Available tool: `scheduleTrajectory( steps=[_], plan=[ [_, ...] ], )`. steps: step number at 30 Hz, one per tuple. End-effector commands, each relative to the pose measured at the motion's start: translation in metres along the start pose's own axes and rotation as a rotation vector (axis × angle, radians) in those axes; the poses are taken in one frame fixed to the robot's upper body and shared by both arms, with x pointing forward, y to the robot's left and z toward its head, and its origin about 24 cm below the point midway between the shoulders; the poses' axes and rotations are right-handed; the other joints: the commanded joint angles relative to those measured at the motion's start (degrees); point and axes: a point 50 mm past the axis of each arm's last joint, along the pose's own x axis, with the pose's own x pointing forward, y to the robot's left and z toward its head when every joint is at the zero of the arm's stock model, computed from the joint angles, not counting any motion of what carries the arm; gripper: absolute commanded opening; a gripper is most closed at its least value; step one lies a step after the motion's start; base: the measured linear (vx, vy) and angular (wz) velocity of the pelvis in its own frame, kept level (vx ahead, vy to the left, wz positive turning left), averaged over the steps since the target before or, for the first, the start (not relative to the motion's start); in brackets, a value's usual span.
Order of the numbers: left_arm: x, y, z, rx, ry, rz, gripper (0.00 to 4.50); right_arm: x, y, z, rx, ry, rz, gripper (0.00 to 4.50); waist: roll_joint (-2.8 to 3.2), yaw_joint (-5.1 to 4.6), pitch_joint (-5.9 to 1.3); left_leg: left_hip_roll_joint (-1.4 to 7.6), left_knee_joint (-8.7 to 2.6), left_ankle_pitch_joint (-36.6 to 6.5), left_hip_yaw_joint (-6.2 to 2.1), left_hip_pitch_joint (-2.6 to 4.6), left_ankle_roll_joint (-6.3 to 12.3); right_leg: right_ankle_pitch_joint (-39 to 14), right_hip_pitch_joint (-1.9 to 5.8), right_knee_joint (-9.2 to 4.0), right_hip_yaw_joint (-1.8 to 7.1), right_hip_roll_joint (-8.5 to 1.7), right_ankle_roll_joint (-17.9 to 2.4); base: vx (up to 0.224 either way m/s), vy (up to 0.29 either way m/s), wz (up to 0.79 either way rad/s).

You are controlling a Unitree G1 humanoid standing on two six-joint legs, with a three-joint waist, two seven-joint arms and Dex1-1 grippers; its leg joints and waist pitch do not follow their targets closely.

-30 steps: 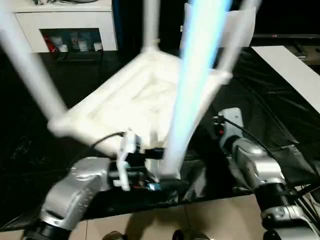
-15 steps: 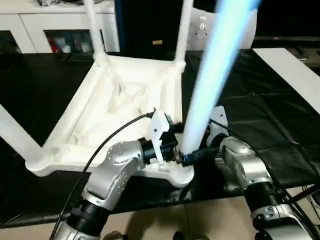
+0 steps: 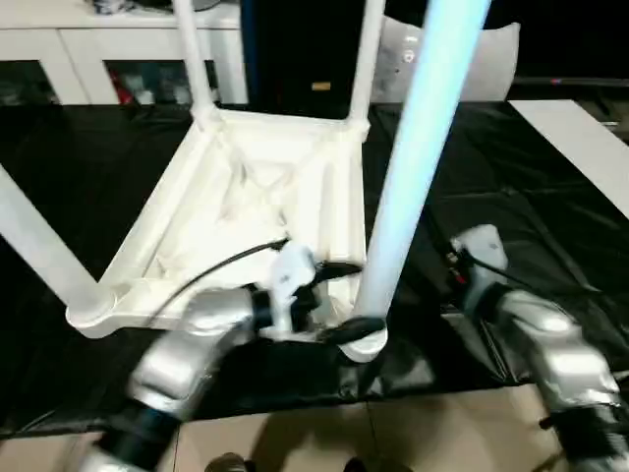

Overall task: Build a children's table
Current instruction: Rotate table base

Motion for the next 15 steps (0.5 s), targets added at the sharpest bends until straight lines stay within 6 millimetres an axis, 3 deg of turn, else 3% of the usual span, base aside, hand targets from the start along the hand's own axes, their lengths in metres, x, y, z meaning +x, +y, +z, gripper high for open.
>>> scheduleTrajectory(
  steps=[1,3,6,10,11,12,15],
  plan=[
    [-0.002,0.0,-0.002,0.012,0.058,-0.077,4.18,-0.006,0.006,0.005,-0.029,0.008,0.093,4.5,0.08,0.29,-4.03,1.07,-3.88,-14.97,-0.15,0.45,1.52,-21.87,2.75,-5.14,2.12,-3.46,-7.63,0.0,0.0,0.0],
    [-0.011,0.005,-0.015,0.05,0.211,-0.124,4.18,-0.017,0.008,0.007,-0.069,0.036,0.181,4.5,0.12,0.48,-3.99,1.16,-3.9,-15.71,-0.21,0.76,1.82,-22.31,2.55,-5.26,2.2,-3.36,-7.08,0.0,0.0,0.0],
    [-0.016,0.011,-0.021,0.073,0.283,-0.143,3.91,-0.025,0.015,0.013,-0.085,0.031,0.276,4.5,0.11,0.5,-3.93,0.96,-3.99,-16.21,-0.34,0.64,1.92,-25.44,2.78,-5.77,2.08,-3.53,-5.8,0.0,0.0,0.0],
    [-0.016,0.016,-0.02,0.088,0.299,-0.16,3.72,-0.031,0.025,0.018,-0.091,0.028,0.368,4.5,0.15,0.68,-4.13,1.19,-3.94,-15.49,-0.42,0.56,1.86,-24.02,2.81,-5.57,2.05,-3.72,-6.89,0.0,0.0,0.0],
    [-0.016,0.016,-0.019,0.091,0.303,-0.165,3.36,-0.032,0.026,0.019,-0.09,0.025,0.381,4.5,0.16,0.81,-4.21,1.25,-3.82,-15.55,-0.37,0.69,1.9,-23.49,2.7,-5.45,2.09,-3.8,-7.44,0.0,0.0,0.0],
    [-0.016,0.017,-0.019,0.093,0.306,-0.169,3.36,-0.032,0.028,0.019,-0.09,0.023,0.391,4.5,0.1,0.73,-4.17,1.21,-3.9,-15.32,-0.43,0.48,1.88,-23.33,2.88,-5.38,2.01,-3.8,-7.61,0.0,0.0,0.0],
    [-0.014,0.025,-0.018,0.104,0.311,-0.174,3.31,-0.033,0.035,0.025,-0.083,0.003,0.45,4.5,0.19,1.23,-4.23,1.09,-3.78,-15.21,-0.37,0.68,2.05,-24.71,2.8,-5.59,1.96,-3.76,-6.76,0.0,0.0,0.0]
  ],
)
